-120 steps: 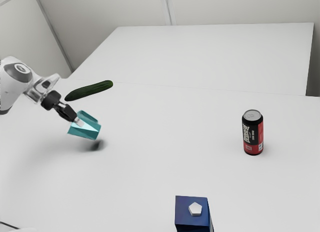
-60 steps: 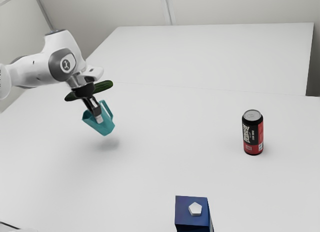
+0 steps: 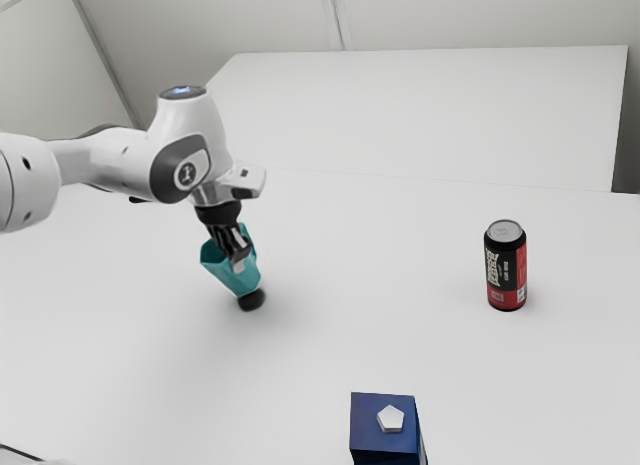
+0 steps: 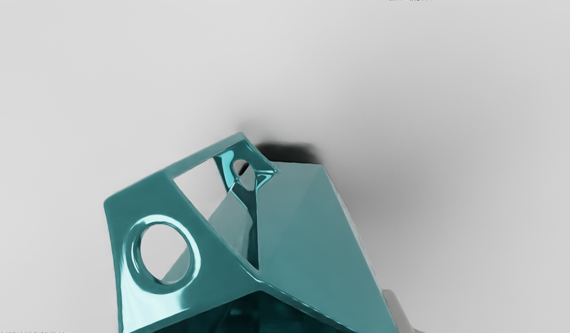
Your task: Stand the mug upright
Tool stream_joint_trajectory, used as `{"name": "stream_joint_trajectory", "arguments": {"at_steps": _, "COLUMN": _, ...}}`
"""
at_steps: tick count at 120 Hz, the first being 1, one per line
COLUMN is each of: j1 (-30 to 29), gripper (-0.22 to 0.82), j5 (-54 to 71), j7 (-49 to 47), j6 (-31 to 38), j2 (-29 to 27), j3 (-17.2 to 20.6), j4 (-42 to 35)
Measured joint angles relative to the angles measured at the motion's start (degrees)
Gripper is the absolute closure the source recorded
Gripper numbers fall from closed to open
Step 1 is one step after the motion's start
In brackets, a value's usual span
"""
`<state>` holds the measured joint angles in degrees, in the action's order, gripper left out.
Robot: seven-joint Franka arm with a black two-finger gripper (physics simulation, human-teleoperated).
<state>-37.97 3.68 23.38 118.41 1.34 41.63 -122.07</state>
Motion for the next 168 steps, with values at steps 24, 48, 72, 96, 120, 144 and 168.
{"name": "stream_joint_trajectory", "arguments": {"at_steps": 24, "j1": -1.42, "gripper": 0.77, "j5": 0.4, "j7": -4.28, "j6": 0.42, "j2": 0.15, "j3": 1.2, "j4": -1.01}}
{"name": "stream_joint_trajectory", "arguments": {"at_steps": 48, "j1": -2.97, "gripper": 0.77, "j5": 0.55, "j7": -7.46, "j6": -0.59, "j2": 1.59, "j3": 1.91, "j4": -1.4}}
{"name": "stream_joint_trajectory", "arguments": {"at_steps": 72, "j1": -1.33, "gripper": 0.78, "j5": 1.26, "j7": -9.92, "j6": -1.17, "j2": 2.6, "j3": 1.97, "j4": -1.62}}
{"name": "stream_joint_trajectory", "arguments": {"at_steps": 96, "j1": -1.55, "gripper": 0.55, "j5": 1.48, "j7": -11.62, "j6": -1.37, "j2": 3.19, "j3": 1.97, "j4": -1.93}}
{"name": "stream_joint_trajectory", "arguments": {"at_steps": 120, "j1": -1.13, "gripper": 0.28, "j5": 1.61, "j7": -12.76, "j6": -1.44, "j2": 1.41, "j3": 2.46, "j4": -1.88}}
{"name": "stream_joint_trajectory", "arguments": {"at_steps": 144, "j1": -1.04, "gripper": 0.12, "j5": 0.12, "j7": -13.37, "j6": -3.7, "j2": -3.79, "j3": 2.85, "j4": -0.35}}
{"name": "stream_joint_trajectory", "arguments": {"at_steps": 168, "j1": -0.97, "gripper": 0.05, "j5": -4.77, "j7": -13.43, "j6": -10.06, "j2": -4.46, "j3": 2.71, "j4": 10.16}}
